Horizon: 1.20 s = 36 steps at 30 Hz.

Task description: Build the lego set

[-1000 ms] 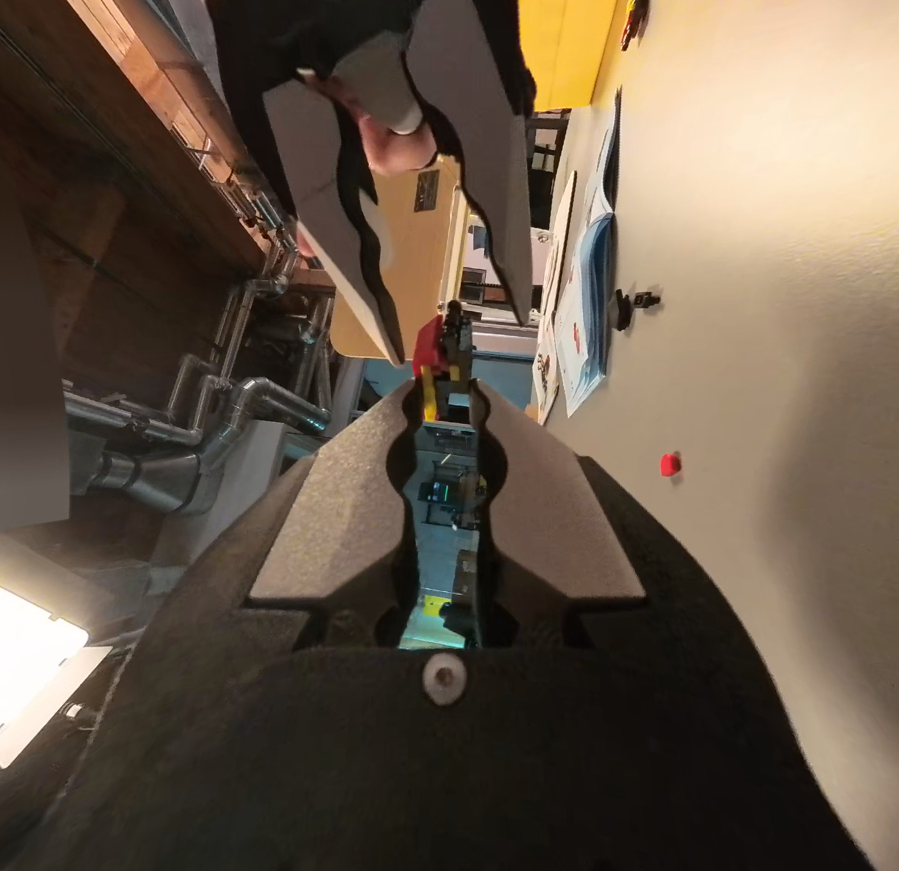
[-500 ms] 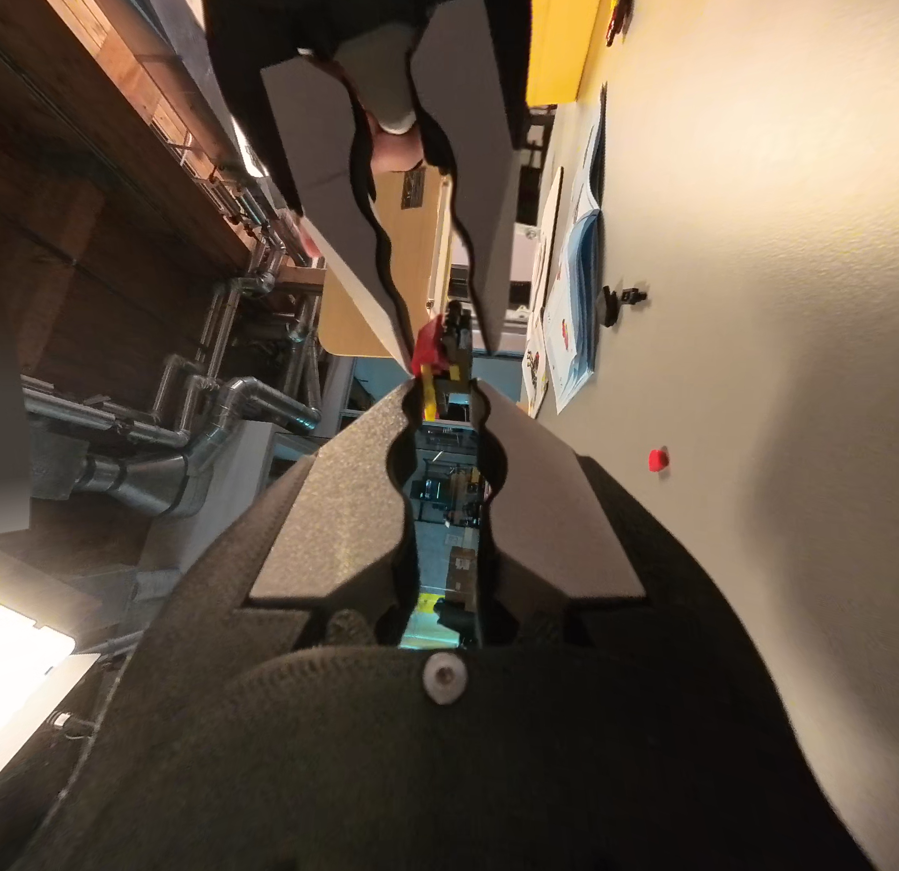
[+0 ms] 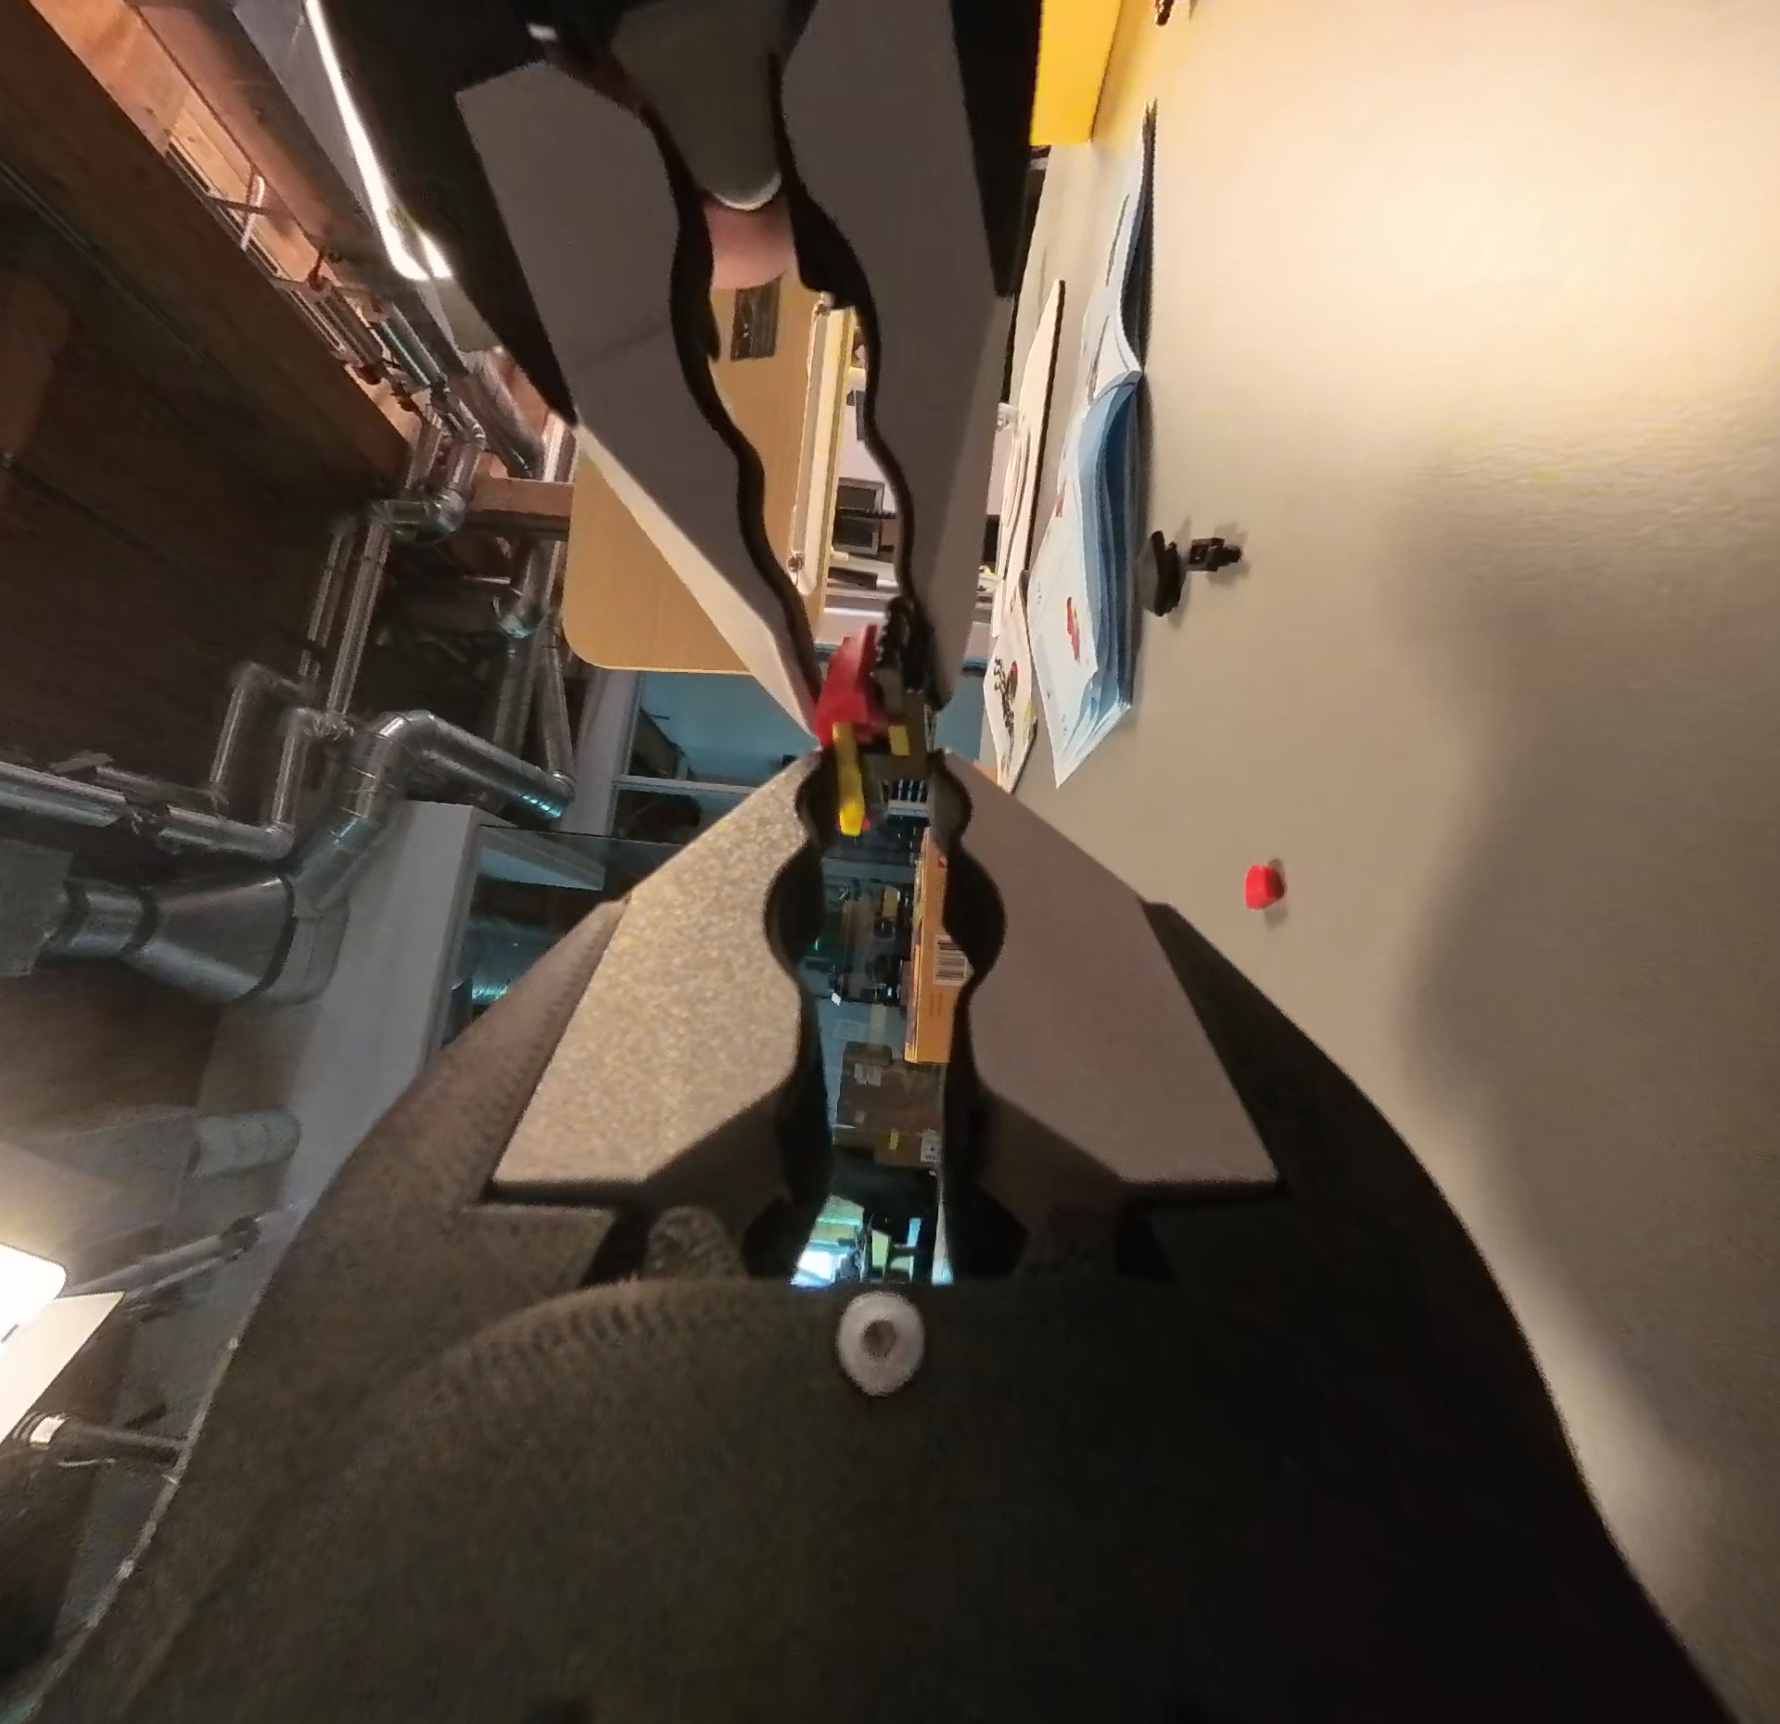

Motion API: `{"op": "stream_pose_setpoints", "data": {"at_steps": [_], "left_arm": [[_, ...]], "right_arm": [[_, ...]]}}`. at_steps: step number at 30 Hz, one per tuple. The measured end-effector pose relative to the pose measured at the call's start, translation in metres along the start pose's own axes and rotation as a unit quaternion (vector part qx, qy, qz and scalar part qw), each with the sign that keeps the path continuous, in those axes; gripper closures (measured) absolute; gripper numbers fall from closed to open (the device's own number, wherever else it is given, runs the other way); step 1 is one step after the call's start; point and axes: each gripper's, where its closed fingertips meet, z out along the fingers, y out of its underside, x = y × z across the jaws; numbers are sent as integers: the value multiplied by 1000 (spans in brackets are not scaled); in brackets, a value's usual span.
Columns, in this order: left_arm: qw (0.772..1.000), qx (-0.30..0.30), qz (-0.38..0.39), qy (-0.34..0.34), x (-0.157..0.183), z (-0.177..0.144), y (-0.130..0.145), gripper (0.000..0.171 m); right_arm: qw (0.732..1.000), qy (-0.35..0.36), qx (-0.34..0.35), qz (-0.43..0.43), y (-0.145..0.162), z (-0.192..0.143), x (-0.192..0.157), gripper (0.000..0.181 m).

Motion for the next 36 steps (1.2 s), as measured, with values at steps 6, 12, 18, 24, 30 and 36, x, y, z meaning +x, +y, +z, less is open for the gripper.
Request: {"op": "stream_pose_setpoints", "data": {"at_steps": [6,12,18,24,30,36], "left_arm": [[1000,1,-7,5,1,0,0,154],[1000,-6,-12,8,2,2,2,154],[1000,-7,-11,17,5,2,3,154],[999,-2,13,29,13,3,-1,154],[999,-17,-1,31,13,6,4,154],[998,-30,-29,41,13,8,10,154]], "right_arm": [[999,2,-4,33,5,-1,3,177],[1000,20,-7,21,6,1,4,177],[1000,20,-10,-12,7,2,1,178],[999,-9,-5,-50,6,1,-8,177],[997,-60,-4,49,11,4,-15,156],[989,-65,25,130,7,4,-13,139]]}}
